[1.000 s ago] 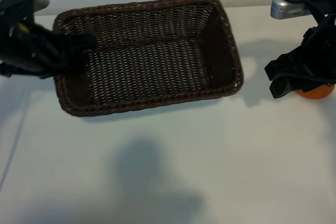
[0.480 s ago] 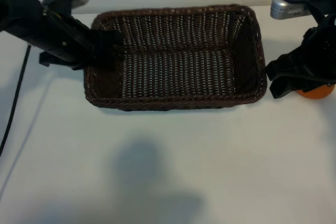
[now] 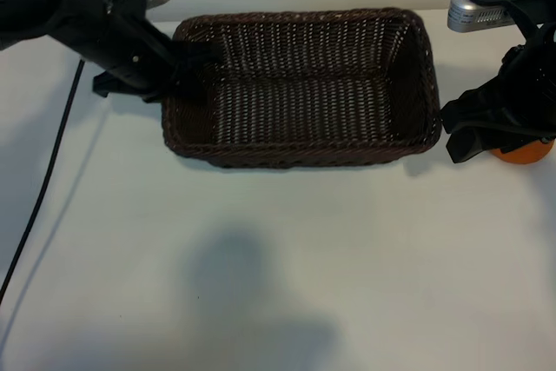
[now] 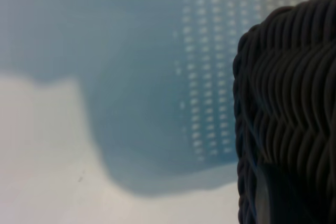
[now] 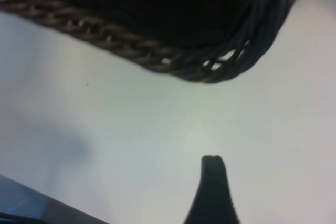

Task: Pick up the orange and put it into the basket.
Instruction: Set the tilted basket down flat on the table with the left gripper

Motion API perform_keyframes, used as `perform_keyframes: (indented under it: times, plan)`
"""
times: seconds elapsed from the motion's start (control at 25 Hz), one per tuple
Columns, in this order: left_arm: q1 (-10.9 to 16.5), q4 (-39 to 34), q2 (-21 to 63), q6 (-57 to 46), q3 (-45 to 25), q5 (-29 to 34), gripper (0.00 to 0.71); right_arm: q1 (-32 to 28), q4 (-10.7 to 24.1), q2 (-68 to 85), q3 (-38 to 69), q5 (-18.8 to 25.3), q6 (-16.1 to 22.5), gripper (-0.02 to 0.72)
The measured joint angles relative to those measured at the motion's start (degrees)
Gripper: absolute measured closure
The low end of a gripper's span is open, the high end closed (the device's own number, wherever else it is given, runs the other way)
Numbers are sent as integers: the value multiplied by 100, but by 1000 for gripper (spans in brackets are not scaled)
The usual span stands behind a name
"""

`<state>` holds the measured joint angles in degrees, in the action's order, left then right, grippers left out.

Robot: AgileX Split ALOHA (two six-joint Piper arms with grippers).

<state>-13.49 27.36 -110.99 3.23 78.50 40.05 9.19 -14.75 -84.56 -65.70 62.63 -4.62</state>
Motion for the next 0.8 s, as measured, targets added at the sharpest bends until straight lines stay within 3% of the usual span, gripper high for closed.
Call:
perform_keyframes:
  times: [0.28, 0.8]
  plan:
    - [-306, 37, -386, -6, 271, 5, 571, 0, 4, 0, 0, 0, 0, 174]
    - [-313, -348, -571, -323, 271, -39, 571, 0, 4, 0, 0, 0, 0, 174]
